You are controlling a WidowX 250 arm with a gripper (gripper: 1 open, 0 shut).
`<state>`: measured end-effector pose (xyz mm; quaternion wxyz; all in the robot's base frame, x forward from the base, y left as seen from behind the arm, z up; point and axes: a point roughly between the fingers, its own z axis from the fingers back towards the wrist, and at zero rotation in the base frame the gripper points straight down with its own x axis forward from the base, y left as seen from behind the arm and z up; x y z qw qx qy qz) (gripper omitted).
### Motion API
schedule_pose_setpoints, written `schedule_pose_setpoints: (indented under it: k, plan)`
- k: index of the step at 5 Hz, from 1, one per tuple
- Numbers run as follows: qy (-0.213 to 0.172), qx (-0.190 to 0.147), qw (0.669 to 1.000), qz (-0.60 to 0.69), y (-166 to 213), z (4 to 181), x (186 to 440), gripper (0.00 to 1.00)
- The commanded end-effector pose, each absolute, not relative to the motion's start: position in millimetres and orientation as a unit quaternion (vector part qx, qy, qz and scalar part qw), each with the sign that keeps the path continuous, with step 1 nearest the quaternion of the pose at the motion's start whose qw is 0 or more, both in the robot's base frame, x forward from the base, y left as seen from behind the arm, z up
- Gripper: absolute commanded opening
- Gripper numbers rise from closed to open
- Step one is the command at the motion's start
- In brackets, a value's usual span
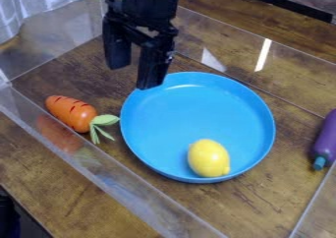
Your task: Put the carrot on the blue tray
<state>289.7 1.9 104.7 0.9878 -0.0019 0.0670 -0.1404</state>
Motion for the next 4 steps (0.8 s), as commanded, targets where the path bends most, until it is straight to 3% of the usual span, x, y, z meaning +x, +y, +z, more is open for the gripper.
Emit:
schedule_pose_setpoints:
  k: [1,4]
  plan:
    - [0.059,0.002,0.984,-0.166,11.7,107.5,291.5,1.0]
    - [0.074,0.002,0.966,-0.249,19.8,93.7,290.3,1.0]
